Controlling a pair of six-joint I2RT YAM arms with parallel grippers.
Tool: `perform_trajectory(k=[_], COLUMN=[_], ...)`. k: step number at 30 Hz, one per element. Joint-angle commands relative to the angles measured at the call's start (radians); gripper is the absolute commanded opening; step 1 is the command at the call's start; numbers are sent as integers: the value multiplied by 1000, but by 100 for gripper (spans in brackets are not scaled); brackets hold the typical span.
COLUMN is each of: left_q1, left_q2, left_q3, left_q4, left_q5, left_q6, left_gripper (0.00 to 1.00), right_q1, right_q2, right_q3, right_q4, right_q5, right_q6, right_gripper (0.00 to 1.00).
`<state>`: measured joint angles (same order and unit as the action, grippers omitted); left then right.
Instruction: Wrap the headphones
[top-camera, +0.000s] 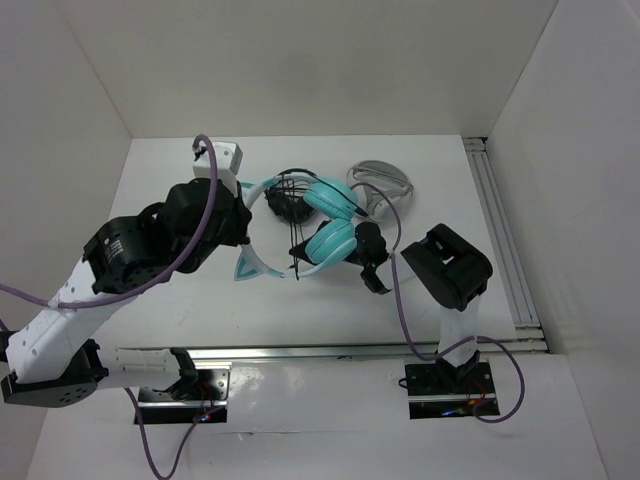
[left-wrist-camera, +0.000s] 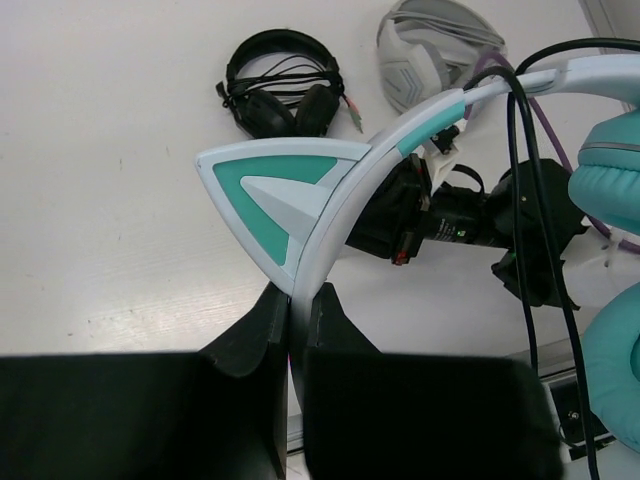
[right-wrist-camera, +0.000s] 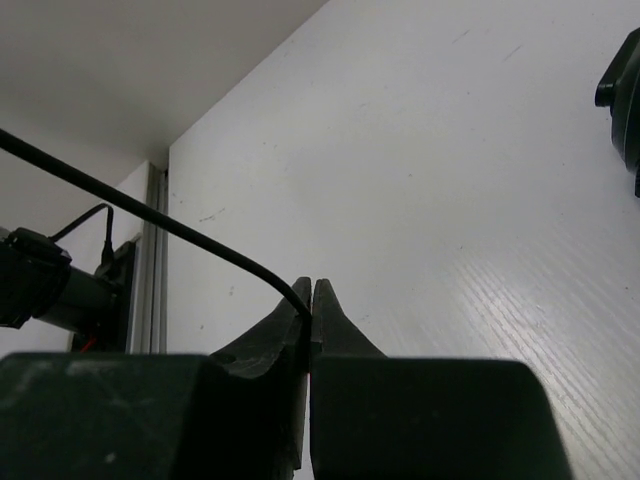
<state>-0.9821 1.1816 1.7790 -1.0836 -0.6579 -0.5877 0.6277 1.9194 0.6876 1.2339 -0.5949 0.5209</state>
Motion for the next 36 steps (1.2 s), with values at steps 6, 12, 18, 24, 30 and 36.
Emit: perform_trajectory(k=[6,12,18,24,30,36], left_q1=[100,344,467,467,373,267], left_q2=[-66,7,130,217,306,340], left_q3=[-43,-101,-141,-188,-271,-414], left_q4=[96,221,268,268,165,163], left_q5=[-169,-128,-137,-106,-109,-48], left_q6=[-152,-126,-129,12,112,164], left_gripper=[0,0,0,0,0,0], right_q1=[26,272,490,667,690,690], right_q2=[-121,-488,-778,-870,-769,-758], right_q3=[-126,-234,-134,97,315,328], right_q4=[145,-333,-818,-1149,-1489,-1509], right_q5=[87,436,694,927,1263,1472], right_q6=[-24,-183,-248,-375,-613,-725], right_gripper=[0,0,0,0,0,0])
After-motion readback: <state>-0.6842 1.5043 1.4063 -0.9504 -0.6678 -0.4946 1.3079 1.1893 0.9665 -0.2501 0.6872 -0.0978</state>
